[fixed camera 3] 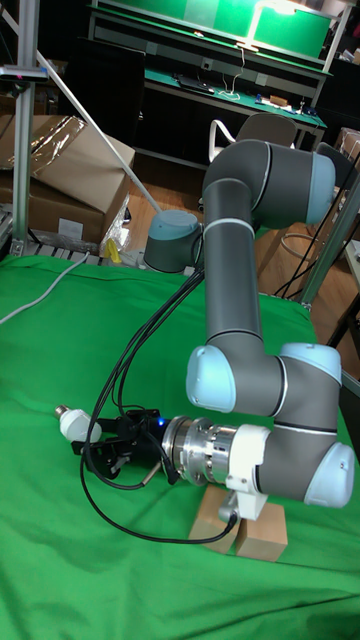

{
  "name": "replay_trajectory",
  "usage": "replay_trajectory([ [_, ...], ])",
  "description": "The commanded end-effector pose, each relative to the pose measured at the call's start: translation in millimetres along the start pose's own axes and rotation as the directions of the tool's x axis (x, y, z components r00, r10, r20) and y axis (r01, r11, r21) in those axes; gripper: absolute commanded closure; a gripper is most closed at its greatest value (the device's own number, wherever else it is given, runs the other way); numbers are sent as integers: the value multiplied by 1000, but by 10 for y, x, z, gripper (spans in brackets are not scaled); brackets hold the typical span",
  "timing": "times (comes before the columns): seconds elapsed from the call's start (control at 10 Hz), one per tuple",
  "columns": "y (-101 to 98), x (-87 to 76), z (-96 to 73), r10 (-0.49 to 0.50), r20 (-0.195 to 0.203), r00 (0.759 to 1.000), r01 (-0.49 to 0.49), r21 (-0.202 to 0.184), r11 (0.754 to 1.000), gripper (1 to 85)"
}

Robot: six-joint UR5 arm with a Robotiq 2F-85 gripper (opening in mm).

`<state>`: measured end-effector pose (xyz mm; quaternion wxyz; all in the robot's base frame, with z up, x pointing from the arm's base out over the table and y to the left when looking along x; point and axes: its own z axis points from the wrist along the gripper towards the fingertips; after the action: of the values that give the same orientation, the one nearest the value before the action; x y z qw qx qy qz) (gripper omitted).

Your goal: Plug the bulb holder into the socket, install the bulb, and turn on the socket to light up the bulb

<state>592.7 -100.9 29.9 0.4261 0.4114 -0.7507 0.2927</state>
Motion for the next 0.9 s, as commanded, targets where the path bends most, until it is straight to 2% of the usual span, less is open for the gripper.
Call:
replay_trajectory([
  [0.0, 40, -34, 3, 0, 7, 1000, 1, -17, 1000, 283],
  [0.3, 40, -58, 16, 0, 13, 1000, 0, -17, 1000, 297],
  [0.8, 36, 25, 24, 11, -7, 1000, -11, -18, 1000, 310],
])
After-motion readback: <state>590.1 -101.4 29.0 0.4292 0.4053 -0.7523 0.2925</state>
